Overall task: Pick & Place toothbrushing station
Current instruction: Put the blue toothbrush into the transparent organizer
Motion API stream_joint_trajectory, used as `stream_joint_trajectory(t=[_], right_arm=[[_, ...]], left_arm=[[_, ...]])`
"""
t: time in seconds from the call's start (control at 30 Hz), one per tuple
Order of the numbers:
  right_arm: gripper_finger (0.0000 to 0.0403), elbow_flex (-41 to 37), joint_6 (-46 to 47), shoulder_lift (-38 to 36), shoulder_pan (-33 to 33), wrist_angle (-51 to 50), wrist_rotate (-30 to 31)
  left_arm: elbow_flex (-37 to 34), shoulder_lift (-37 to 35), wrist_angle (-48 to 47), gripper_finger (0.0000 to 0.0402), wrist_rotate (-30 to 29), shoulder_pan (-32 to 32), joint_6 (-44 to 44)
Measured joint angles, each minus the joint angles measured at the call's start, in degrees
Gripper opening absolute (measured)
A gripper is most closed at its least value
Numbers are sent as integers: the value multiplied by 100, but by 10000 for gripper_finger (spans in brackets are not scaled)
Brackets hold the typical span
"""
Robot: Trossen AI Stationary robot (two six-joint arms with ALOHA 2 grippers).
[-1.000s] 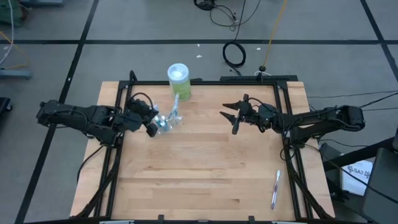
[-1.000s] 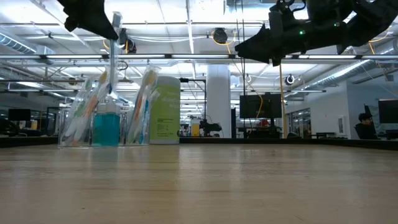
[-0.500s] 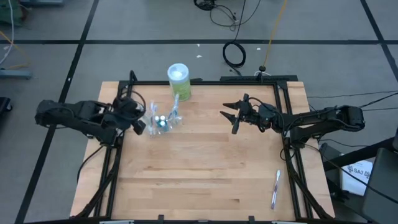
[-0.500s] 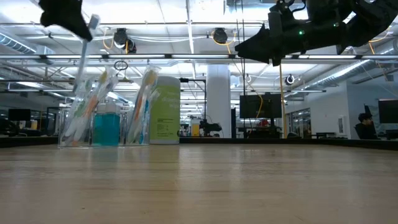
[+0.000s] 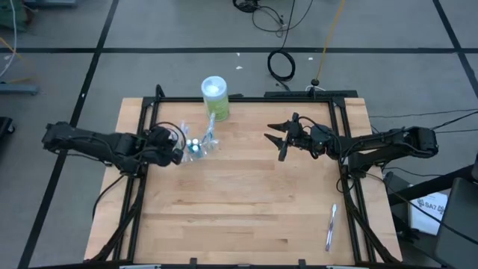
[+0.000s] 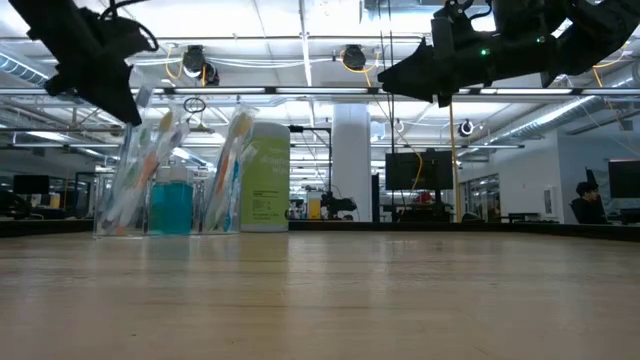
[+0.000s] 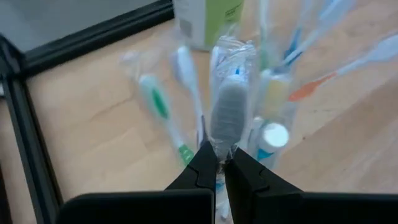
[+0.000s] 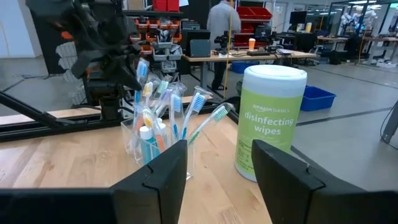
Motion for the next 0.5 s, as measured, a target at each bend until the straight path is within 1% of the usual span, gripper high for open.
stream_joint_trajectory(t=[0.13,0.33,0.43,0.5], right_arm=[[173,0,-25,0,0,1,2],[173,0,-116,0,-2,1,2],[173,0,-105,0,-2,0,2],[173,0,-104,0,-2,-1,2]], left_arm=[[-275,0,-14,9,83,2,-443],[-584,0,-10,47,451,2,-1047],[-596,-4,4,53,509,2,-1080],[-596,-4,101,55,533,2,-954]])
